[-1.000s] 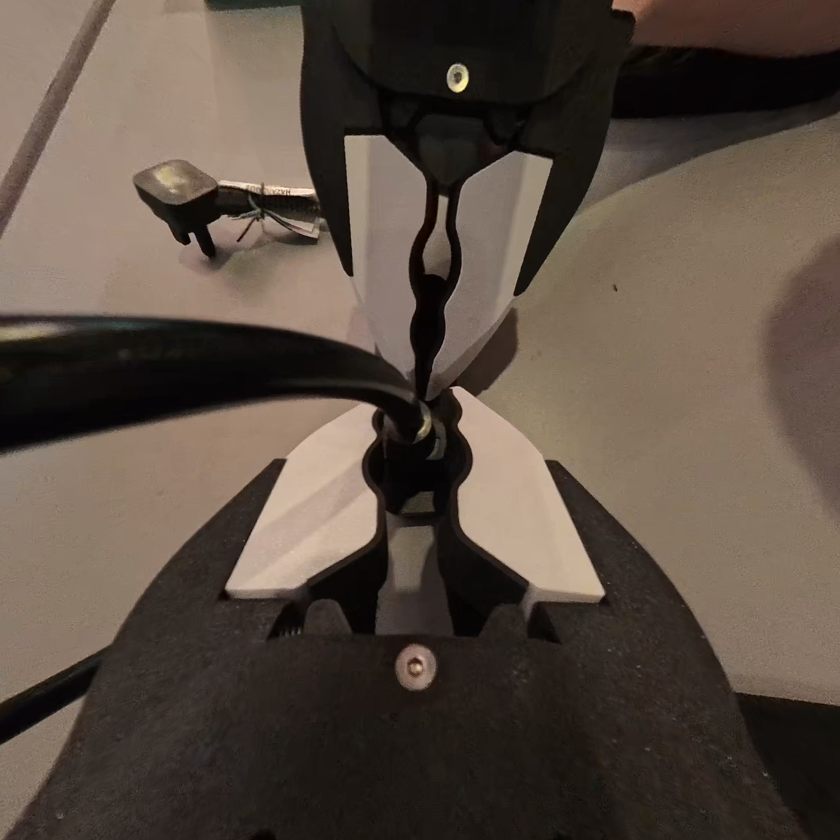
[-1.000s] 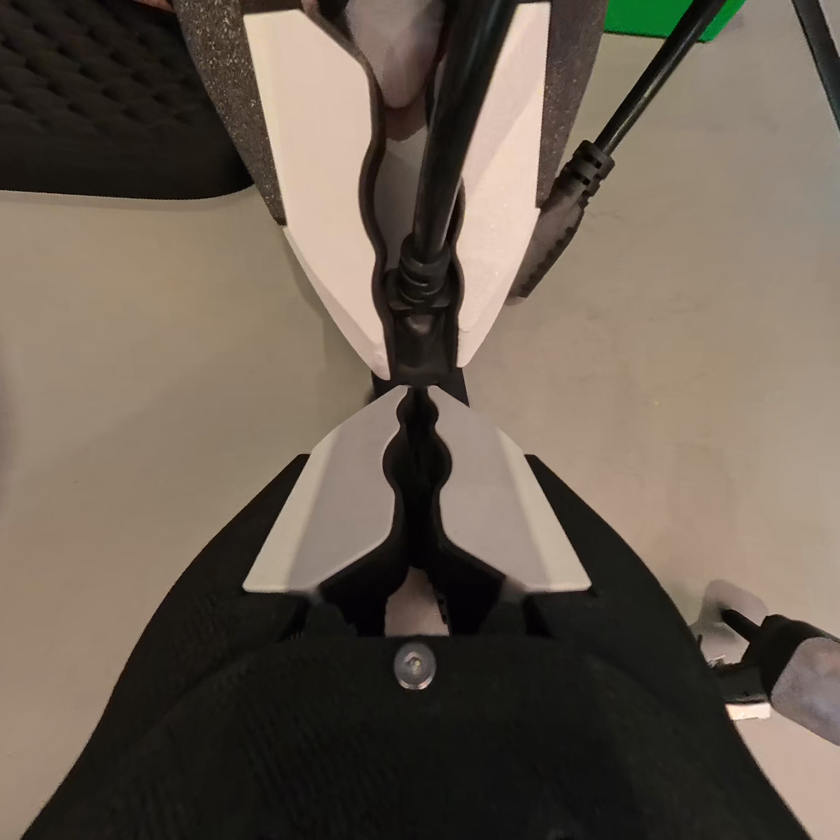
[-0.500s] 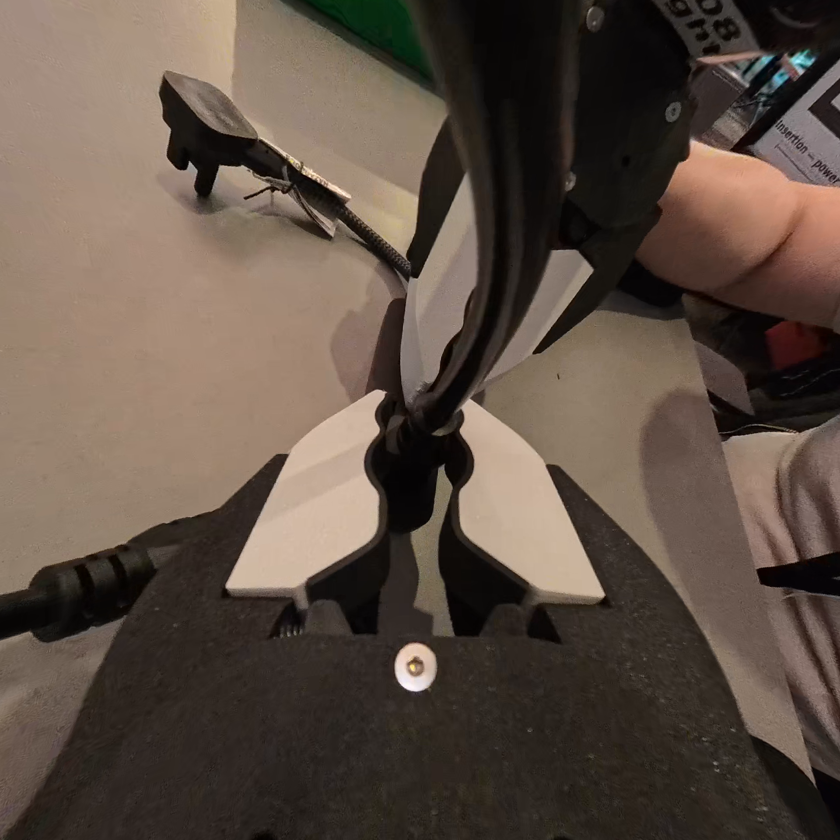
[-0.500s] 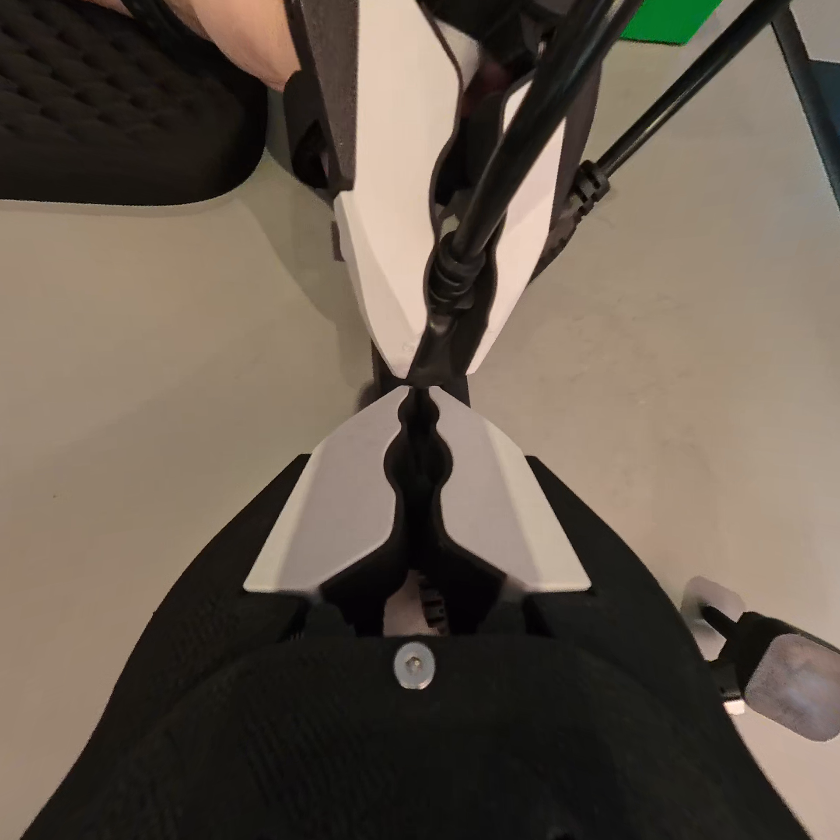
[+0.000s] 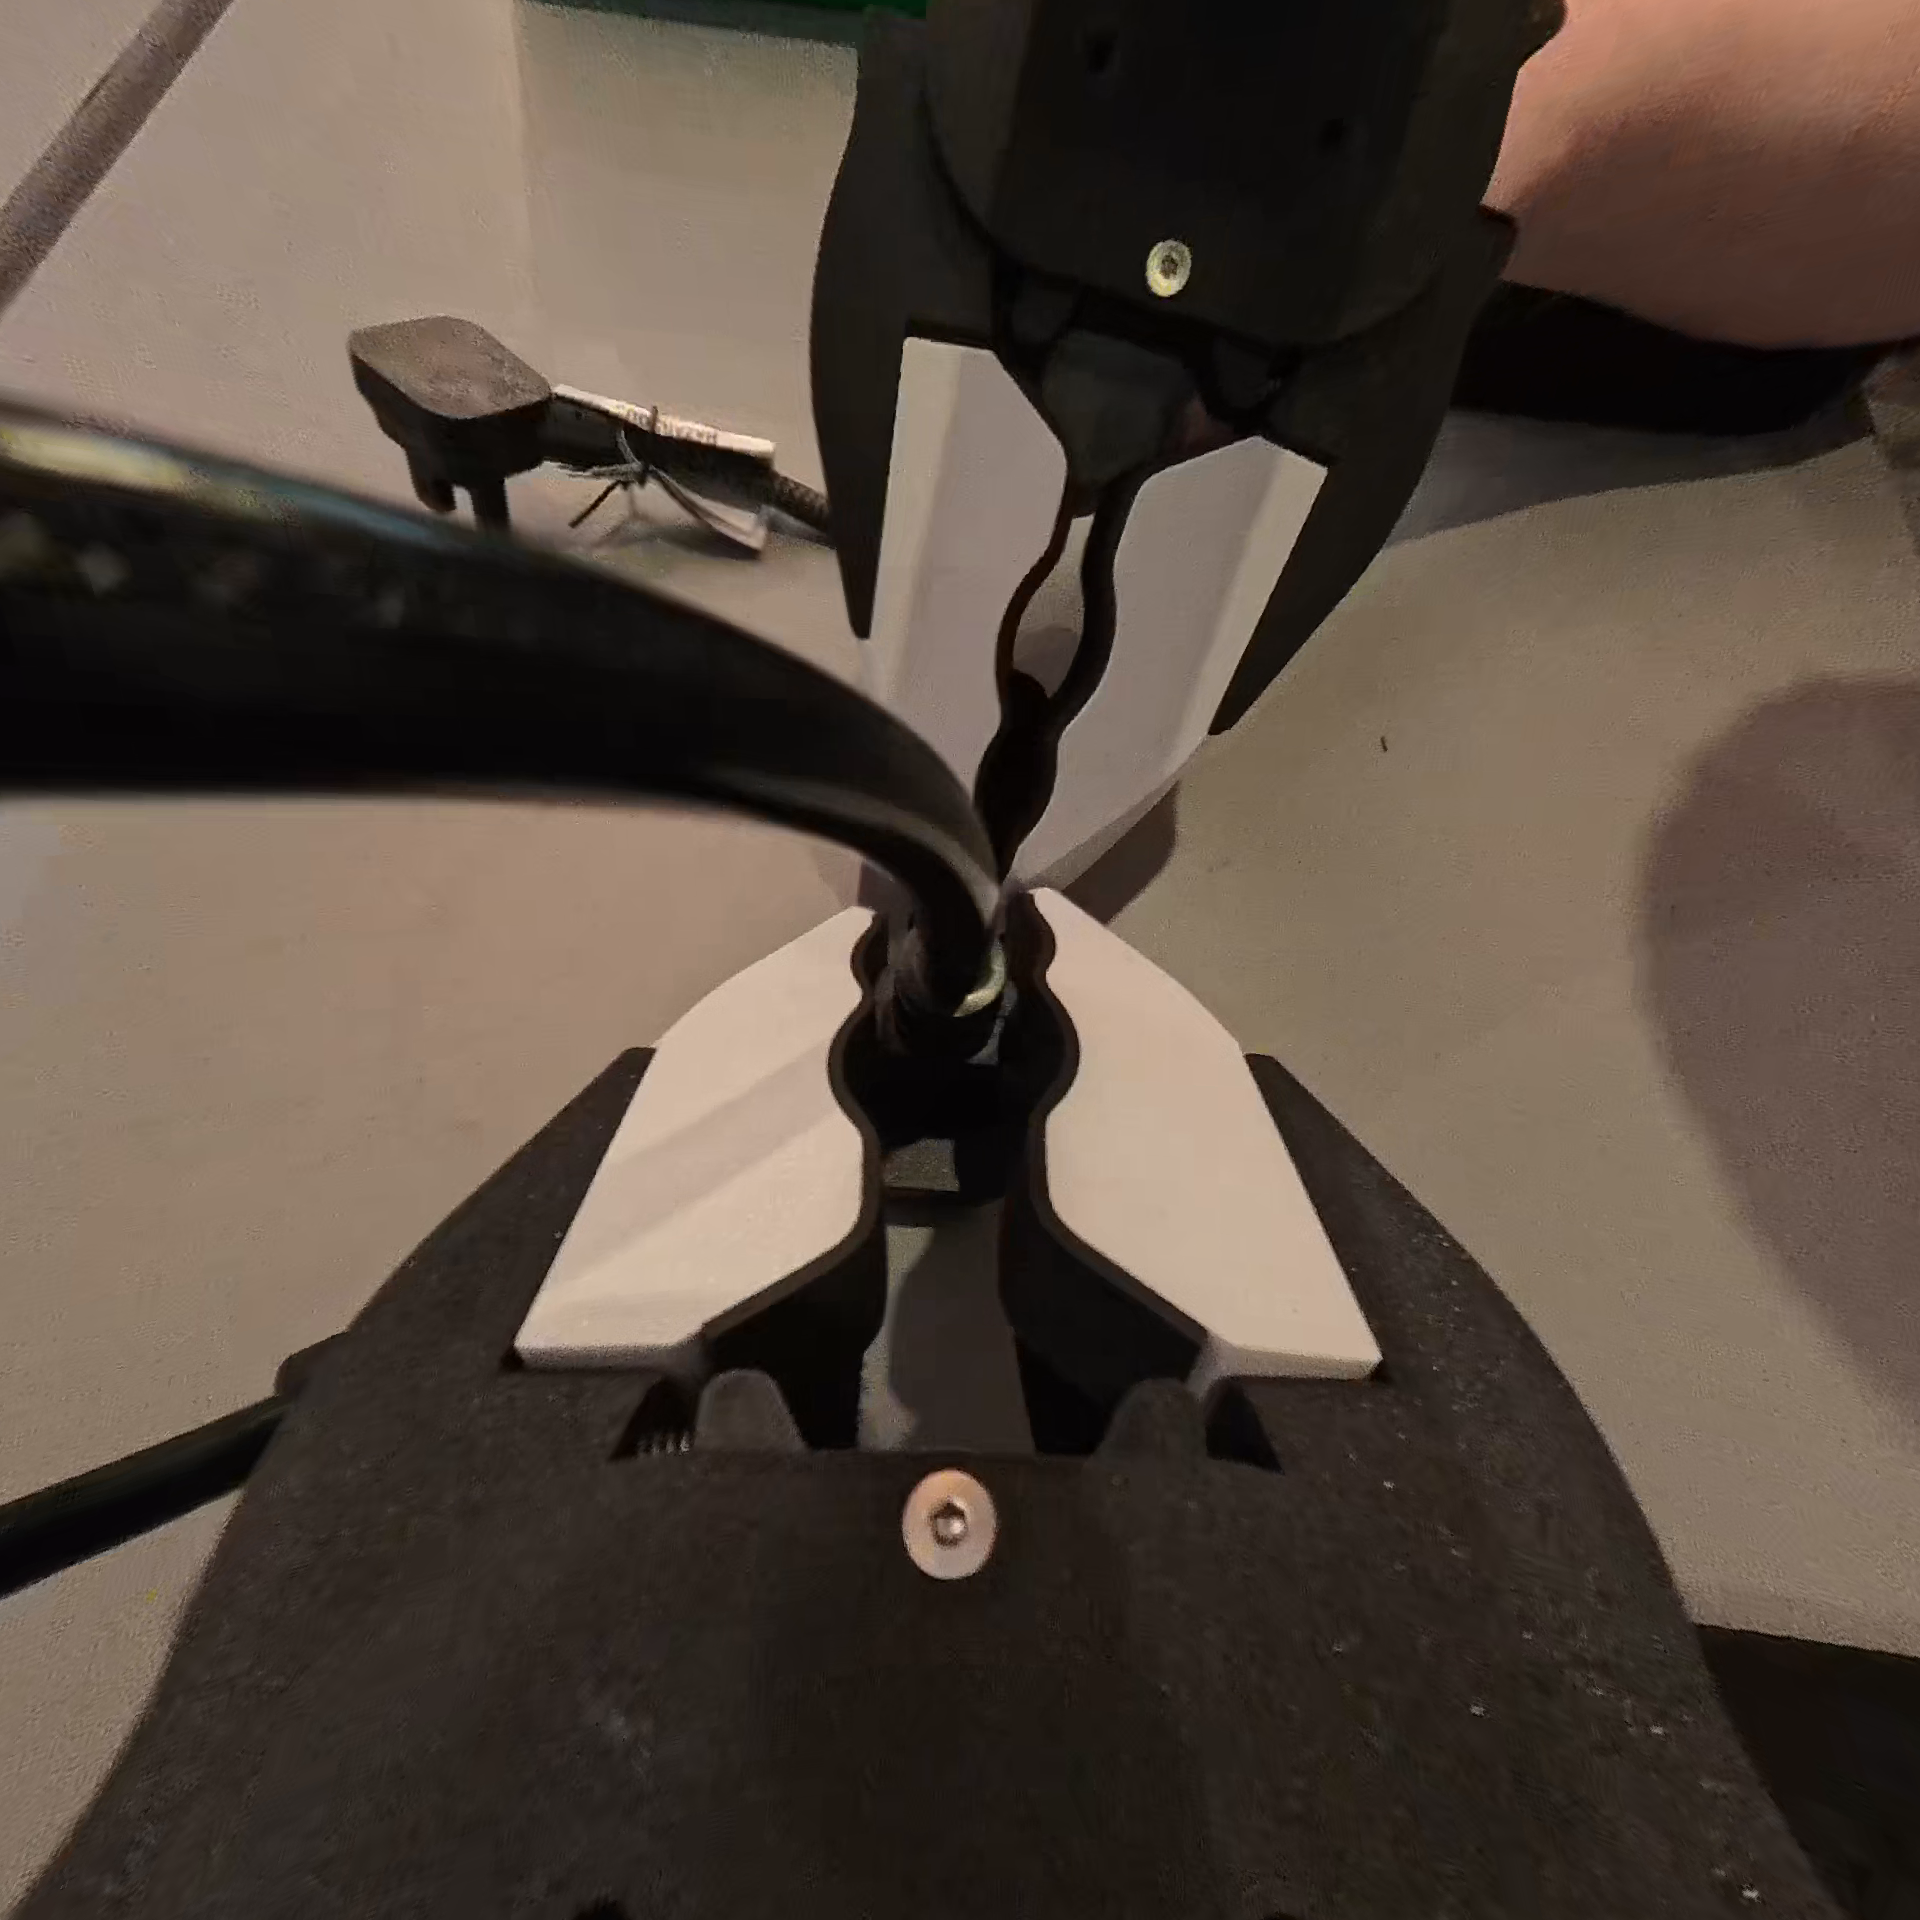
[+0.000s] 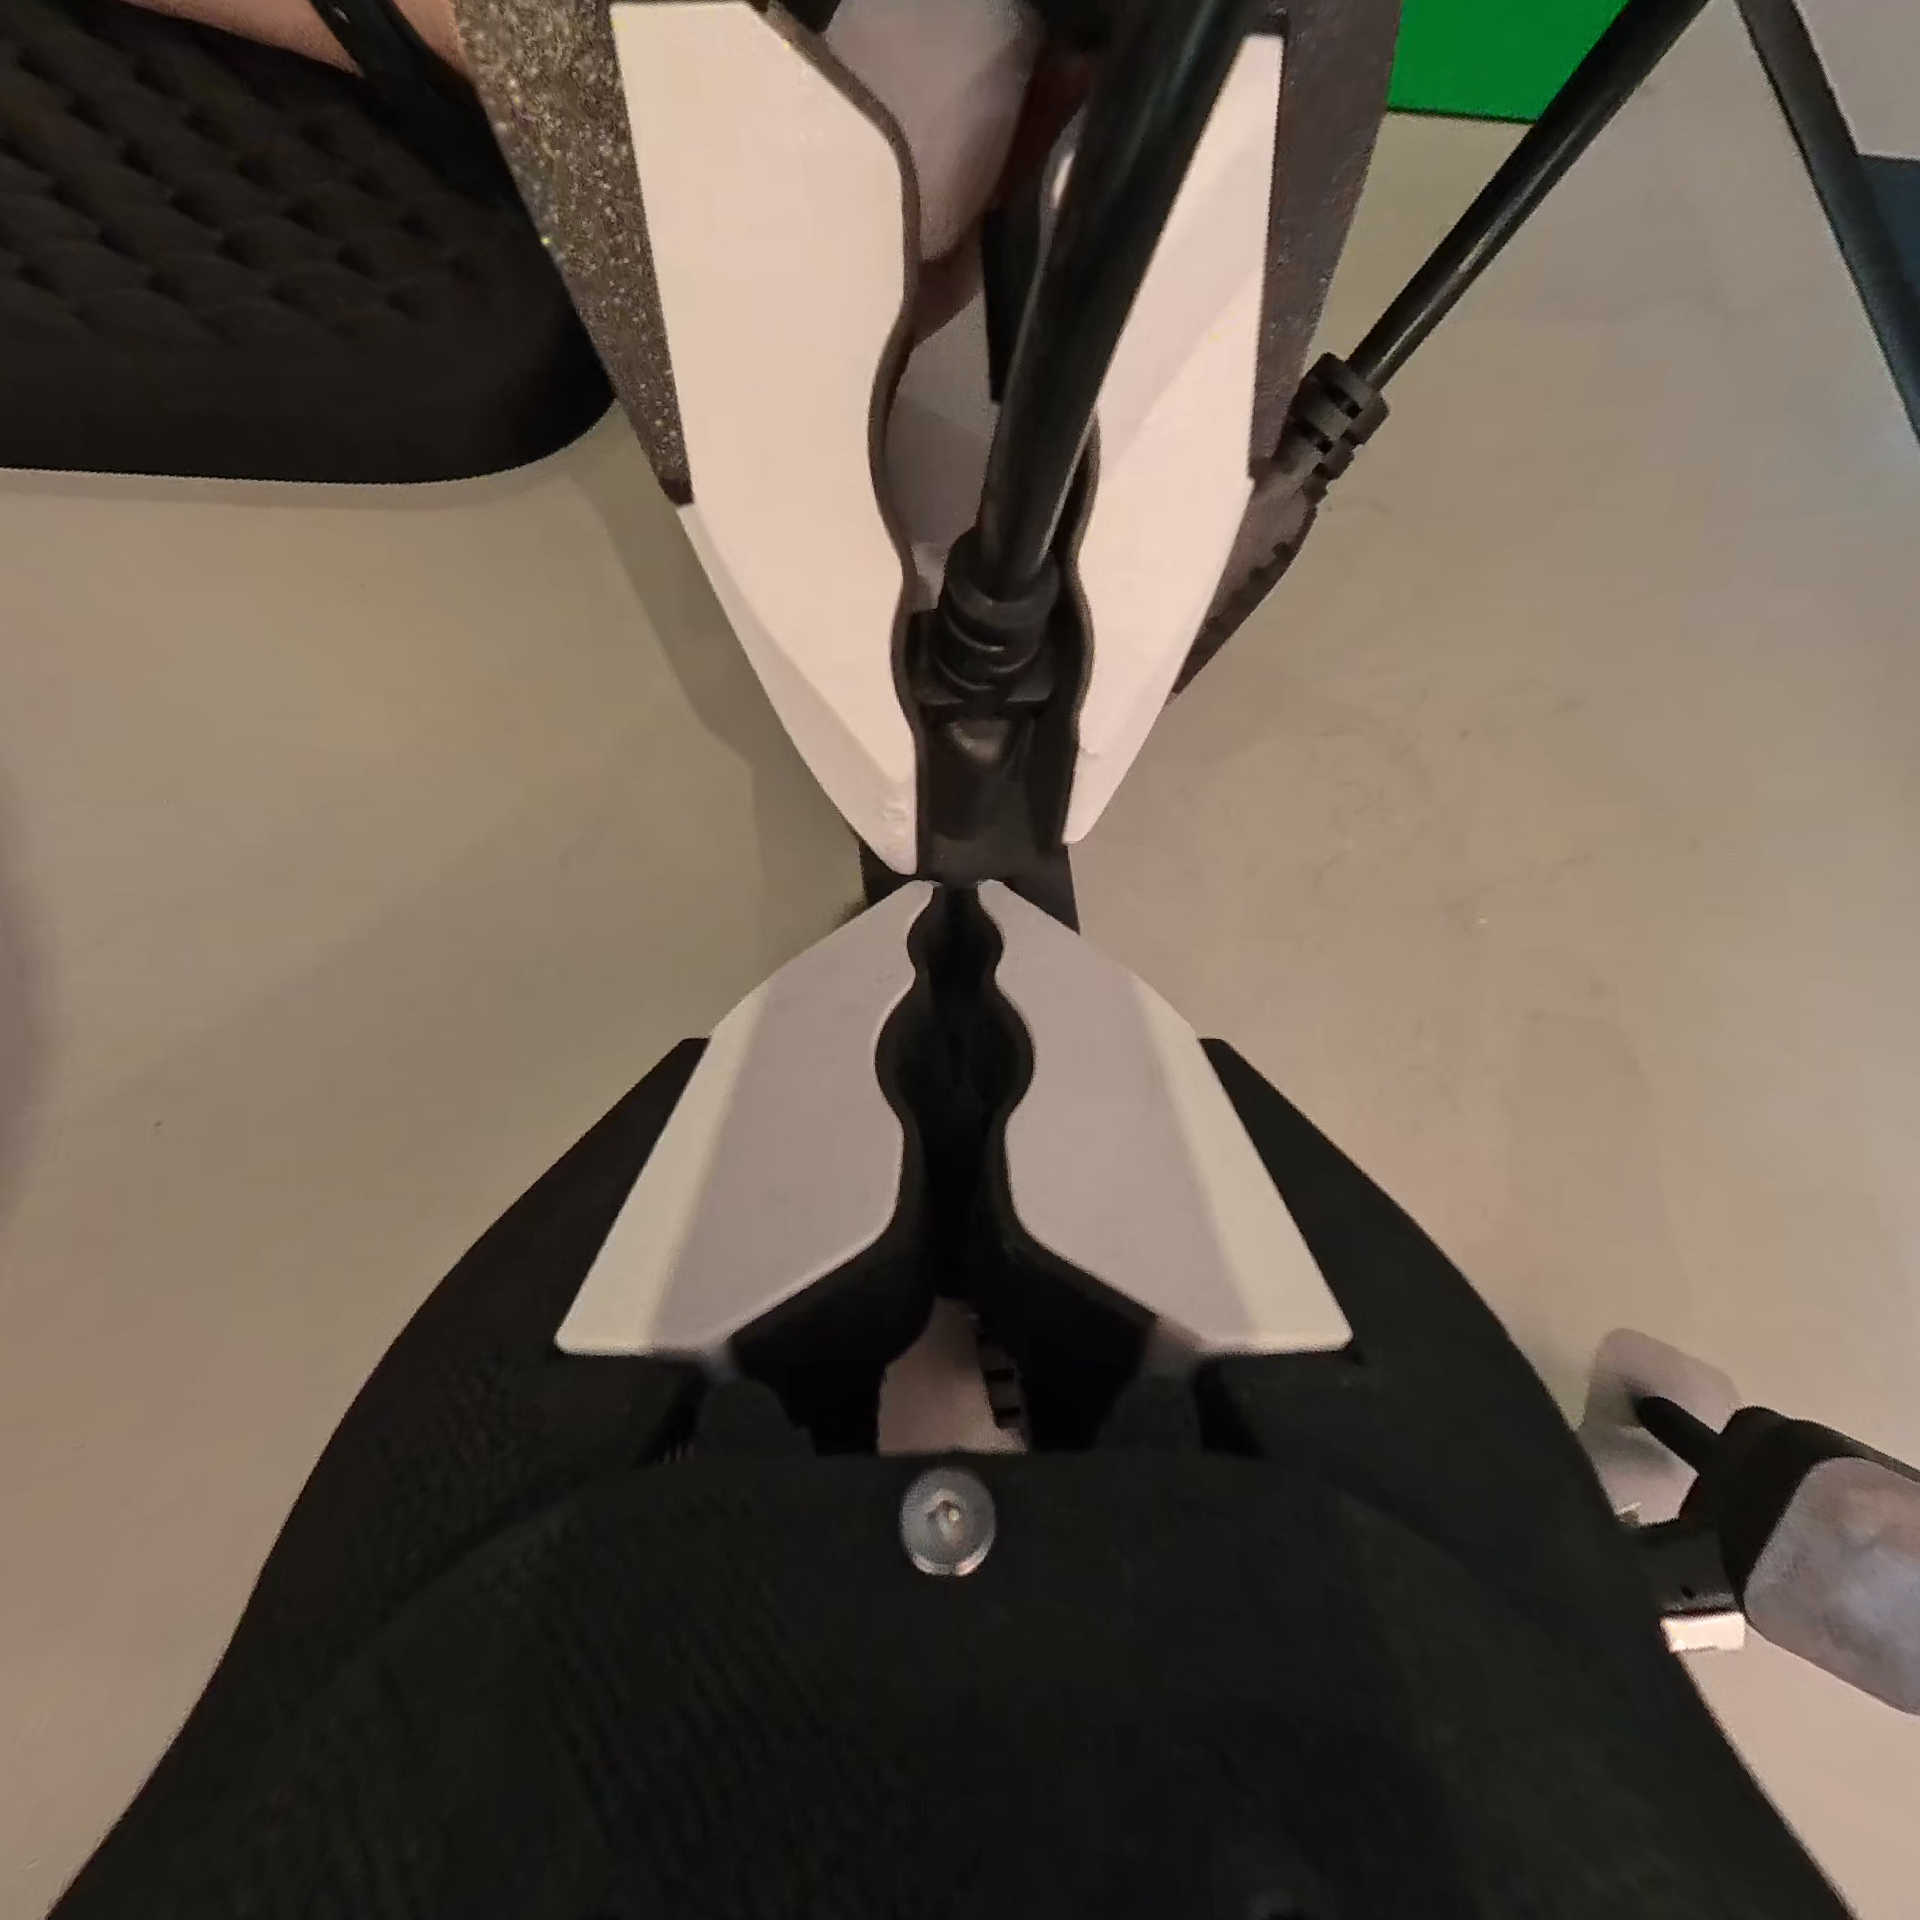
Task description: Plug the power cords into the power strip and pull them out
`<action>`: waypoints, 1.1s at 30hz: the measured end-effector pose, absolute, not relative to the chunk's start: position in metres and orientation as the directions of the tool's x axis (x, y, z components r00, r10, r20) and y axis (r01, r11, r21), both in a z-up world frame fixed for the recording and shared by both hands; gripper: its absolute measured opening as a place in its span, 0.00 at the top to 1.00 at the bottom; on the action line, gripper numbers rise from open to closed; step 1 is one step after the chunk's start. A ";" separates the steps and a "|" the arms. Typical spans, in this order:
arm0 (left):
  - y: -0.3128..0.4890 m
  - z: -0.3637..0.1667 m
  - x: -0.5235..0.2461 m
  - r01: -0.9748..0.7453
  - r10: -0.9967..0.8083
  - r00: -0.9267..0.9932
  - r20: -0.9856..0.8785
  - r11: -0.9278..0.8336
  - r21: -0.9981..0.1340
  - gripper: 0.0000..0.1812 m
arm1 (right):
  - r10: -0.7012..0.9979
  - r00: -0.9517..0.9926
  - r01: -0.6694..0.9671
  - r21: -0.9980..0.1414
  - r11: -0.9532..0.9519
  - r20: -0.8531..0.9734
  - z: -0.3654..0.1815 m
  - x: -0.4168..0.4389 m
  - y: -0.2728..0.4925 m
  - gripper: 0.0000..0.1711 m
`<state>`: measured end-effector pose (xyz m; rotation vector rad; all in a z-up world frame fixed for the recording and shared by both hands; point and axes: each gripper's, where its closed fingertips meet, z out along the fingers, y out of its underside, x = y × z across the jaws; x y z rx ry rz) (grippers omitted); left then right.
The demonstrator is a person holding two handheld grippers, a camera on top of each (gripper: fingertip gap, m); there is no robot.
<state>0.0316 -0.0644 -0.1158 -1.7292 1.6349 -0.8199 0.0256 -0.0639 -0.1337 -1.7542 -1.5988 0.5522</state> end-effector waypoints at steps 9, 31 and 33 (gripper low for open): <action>-0.063 -0.114 0.033 -0.595 -0.995 0.063 0.081 -0.103 -0.797 0.89 | 0.978 0.162 0.678 -0.735 -0.013 0.132 -0.133 0.025 -0.063 0.96; -0.048 -0.106 0.033 -0.402 -0.801 0.127 0.585 -0.581 -0.708 0.87 | 0.958 0.206 0.688 -0.726 0.002 0.198 -0.132 0.023 -0.053 0.96; -0.048 -0.104 0.034 -0.390 -0.779 0.120 0.616 -0.608 -0.692 0.87 | 0.958 0.207 0.687 -0.727 0.003 0.199 -0.131 0.023 -0.053 0.97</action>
